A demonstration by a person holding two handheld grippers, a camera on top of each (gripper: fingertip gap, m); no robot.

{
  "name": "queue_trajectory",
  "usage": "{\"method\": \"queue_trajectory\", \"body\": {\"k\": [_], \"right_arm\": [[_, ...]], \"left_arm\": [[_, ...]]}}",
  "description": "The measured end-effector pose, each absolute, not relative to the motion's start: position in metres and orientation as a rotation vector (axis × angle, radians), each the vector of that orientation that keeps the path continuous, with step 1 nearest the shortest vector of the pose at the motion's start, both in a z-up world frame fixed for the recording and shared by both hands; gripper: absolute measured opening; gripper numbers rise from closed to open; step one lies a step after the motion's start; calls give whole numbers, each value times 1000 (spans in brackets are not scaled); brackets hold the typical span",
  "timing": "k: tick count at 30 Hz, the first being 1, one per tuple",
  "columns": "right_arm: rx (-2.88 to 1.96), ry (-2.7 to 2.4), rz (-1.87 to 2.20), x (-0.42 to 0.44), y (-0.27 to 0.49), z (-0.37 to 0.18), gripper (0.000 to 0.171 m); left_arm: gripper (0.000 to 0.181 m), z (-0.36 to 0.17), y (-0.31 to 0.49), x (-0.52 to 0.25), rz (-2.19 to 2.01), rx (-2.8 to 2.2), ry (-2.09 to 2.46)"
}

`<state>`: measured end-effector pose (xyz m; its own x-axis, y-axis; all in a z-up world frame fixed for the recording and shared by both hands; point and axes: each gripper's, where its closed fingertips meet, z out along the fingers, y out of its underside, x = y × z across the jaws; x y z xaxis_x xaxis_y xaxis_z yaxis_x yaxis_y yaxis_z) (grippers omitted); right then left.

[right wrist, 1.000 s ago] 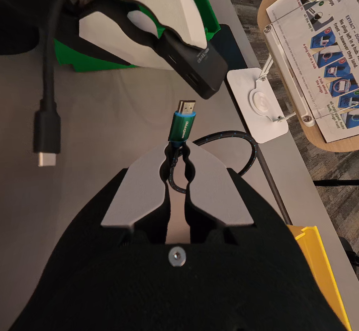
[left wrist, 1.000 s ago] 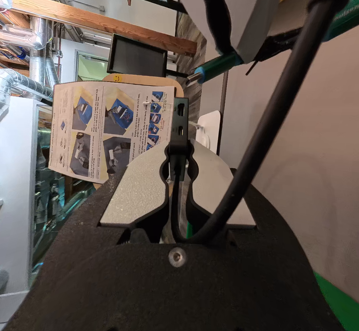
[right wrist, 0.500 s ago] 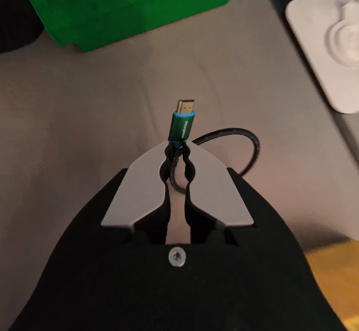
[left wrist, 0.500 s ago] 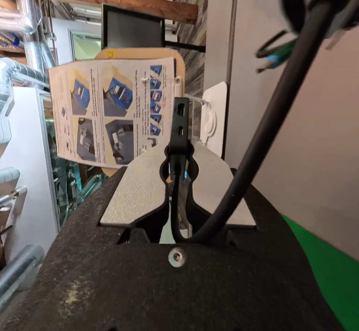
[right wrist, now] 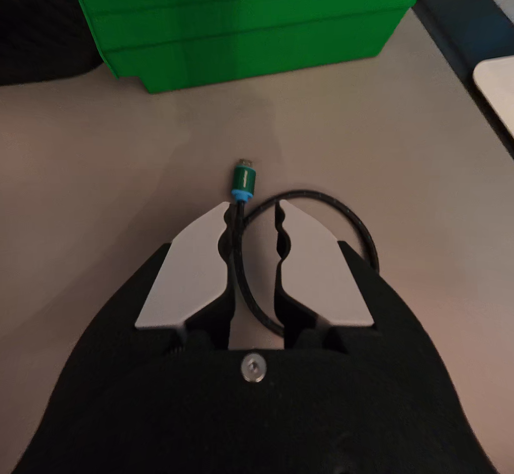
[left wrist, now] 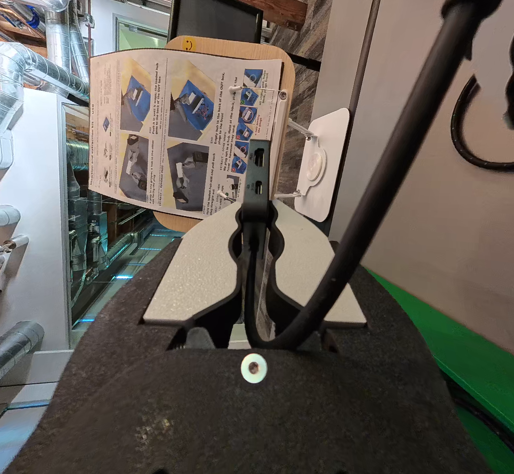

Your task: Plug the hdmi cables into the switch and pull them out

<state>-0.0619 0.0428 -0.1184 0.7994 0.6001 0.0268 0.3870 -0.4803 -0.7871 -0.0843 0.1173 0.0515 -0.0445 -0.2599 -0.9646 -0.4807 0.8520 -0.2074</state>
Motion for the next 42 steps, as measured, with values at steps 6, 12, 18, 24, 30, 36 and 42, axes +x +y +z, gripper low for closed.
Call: {"method": "queue_trajectory", "body": {"k": [6, 12, 18, 24, 30, 36, 42], "right_arm": [[-2202, -792, 463, -62, 23, -136, 32], [-2220, -831, 468, -76, 16, -142, 47], [-2257, -843, 367, -69, 15, -155, 49], [-2225, -872, 251, -65, 22, -160, 21], [-2201, -877, 199, -65, 26, -159, 13], [-2194, -866, 187, -59, 27, -148, 11], [-2147, -763, 218, -40, 28, -91, 11]], "left_arm": [[14, 55, 118, -86, 184, -592, 1628], [14, 54, 120, -86, 183, -595, 1628], [14, 54, 120, -86, 177, -593, 1629], [14, 55, 119, -86, 178, -592, 1626], [14, 52, 120, -85, 186, -599, 1634], [14, 53, 127, -89, 197, -622, 1629], [14, 56, 132, -92, 175, -627, 1618]]}}
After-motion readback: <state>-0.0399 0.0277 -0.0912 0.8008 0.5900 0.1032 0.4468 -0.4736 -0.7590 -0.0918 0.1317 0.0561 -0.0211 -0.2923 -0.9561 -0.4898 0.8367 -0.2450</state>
